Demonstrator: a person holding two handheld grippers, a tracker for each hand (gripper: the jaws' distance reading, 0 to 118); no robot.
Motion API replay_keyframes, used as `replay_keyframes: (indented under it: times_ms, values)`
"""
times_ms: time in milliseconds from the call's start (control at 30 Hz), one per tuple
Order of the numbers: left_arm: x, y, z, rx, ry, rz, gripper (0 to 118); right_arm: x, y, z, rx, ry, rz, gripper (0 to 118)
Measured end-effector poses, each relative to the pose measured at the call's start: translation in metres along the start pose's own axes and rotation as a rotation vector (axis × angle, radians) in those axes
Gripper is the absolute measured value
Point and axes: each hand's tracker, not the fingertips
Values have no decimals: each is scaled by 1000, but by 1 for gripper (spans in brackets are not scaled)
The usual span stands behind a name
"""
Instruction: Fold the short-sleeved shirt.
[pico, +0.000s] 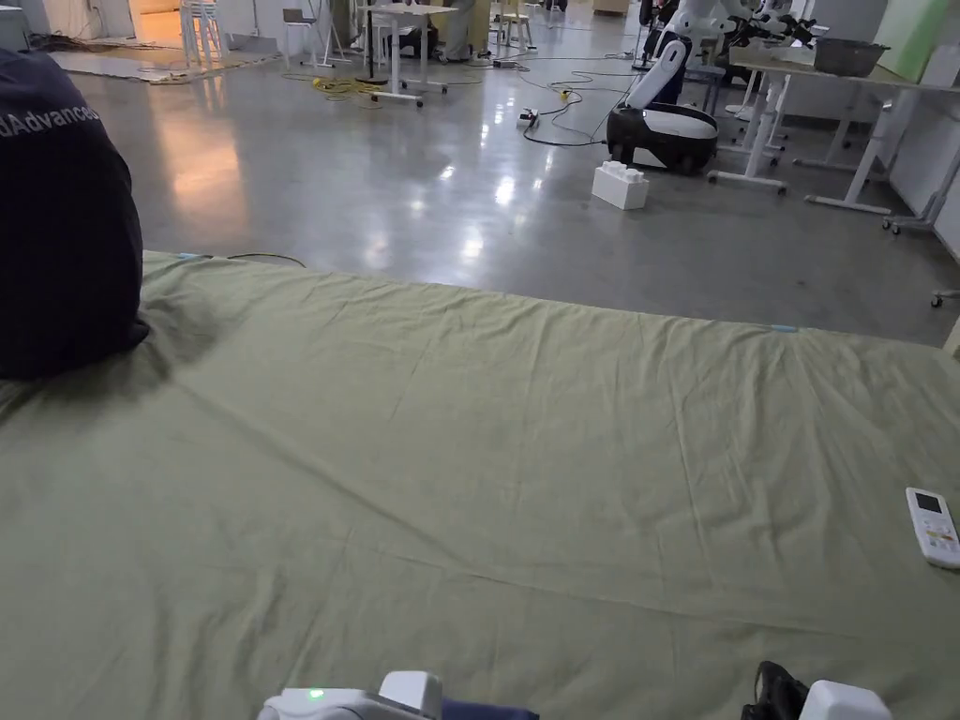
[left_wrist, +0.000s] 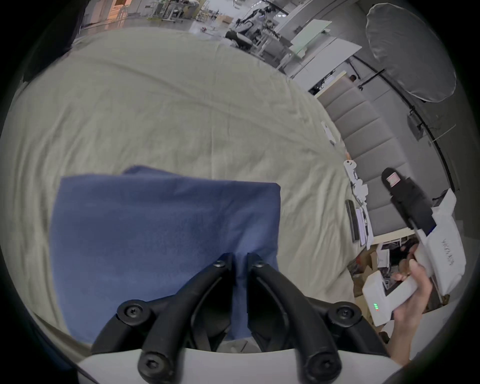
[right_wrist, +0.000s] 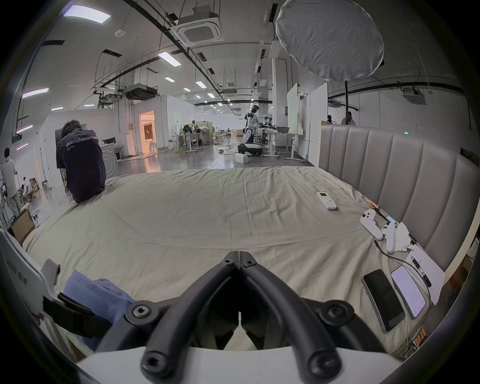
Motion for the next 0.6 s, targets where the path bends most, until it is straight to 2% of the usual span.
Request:
replay_keyframes:
  times_ms: [300, 433, 600]
  values:
    - [7, -8, -18, 5, 17, -47, 5, -1, 0, 2, -3, 5, 15, 1]
    - [11, -6, 7, 42, -7, -114, 5, -3, 7, 6, 17, 8, 16, 1]
    - [12, 7, 67, 233, -96, -168, 5, -6, 23, 9, 63, 5, 27, 1]
